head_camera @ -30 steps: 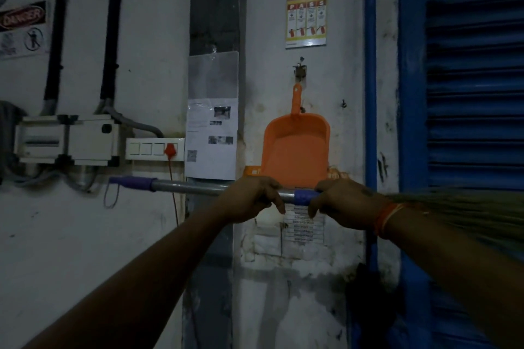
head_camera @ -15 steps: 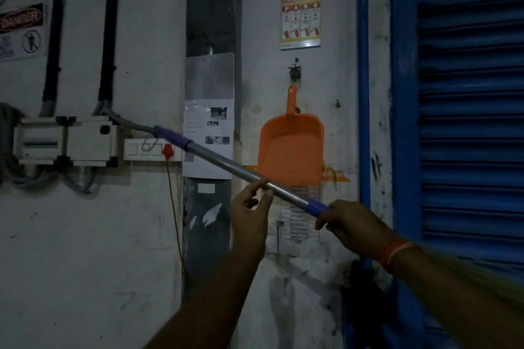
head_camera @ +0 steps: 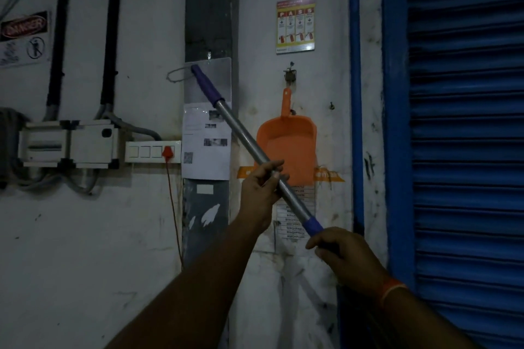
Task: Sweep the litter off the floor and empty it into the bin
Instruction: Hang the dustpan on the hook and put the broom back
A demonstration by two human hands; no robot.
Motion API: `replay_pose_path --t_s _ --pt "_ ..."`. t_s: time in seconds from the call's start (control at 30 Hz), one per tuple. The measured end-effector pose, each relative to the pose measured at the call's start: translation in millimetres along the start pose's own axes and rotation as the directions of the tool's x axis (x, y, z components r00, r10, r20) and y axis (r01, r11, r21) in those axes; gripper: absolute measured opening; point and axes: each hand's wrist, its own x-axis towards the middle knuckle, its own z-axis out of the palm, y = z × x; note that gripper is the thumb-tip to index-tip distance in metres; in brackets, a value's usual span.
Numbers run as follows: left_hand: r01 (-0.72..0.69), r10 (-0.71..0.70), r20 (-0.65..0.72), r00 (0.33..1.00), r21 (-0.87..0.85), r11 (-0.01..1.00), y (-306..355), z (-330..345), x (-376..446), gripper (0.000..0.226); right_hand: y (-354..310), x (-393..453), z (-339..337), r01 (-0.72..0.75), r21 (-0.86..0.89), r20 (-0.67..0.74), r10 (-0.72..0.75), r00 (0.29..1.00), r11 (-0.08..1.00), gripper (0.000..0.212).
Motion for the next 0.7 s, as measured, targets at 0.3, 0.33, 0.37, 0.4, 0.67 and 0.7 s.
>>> replay_pose_path --t_s 0.3,0.33,0.37,0.4,0.67,0.7 --pt "0.057 -0.117 0.199 0.973 0.285 0.957 -7 8 -9 0.024 -80 81 -93 0.246 0.086 -0.232 -0.220 0.947 0.966 0.030" --pt "0.051 -0.131 0.228 0.965 0.323 0.945 -10 8 -12 0.024 -90 97 -96 0.255 0.085 -0.189 -0.236 0.953 0.963 0.029" --pt "0.034 -0.136 0.259 0.956 0.364 0.931 -12 9 -14 0.025 -96 114 -97 0.253 0.058 -0.137 -0.243 0.960 0.966 0.028" --pt "0.010 -0.137 0.289 0.948 0.401 0.916 -14 9 -16 0.025 -99 129 -96 0.251 0.015 -0.080 -0.249 0.965 0.968 0.027" --pt "-0.085 -0.212 0.493 0.844 0.513 0.854 -12 -22 7 0.026 -75 188 -62 0.149 0.168 -0.026 -0.146 0.989 0.974 0.016" --pt "-0.098 -0.224 0.527 0.820 0.515 0.851 -5 -33 20 0.025 -71 191 -58 0.140 0.201 -0.021 -0.138 0.990 0.970 0.015"
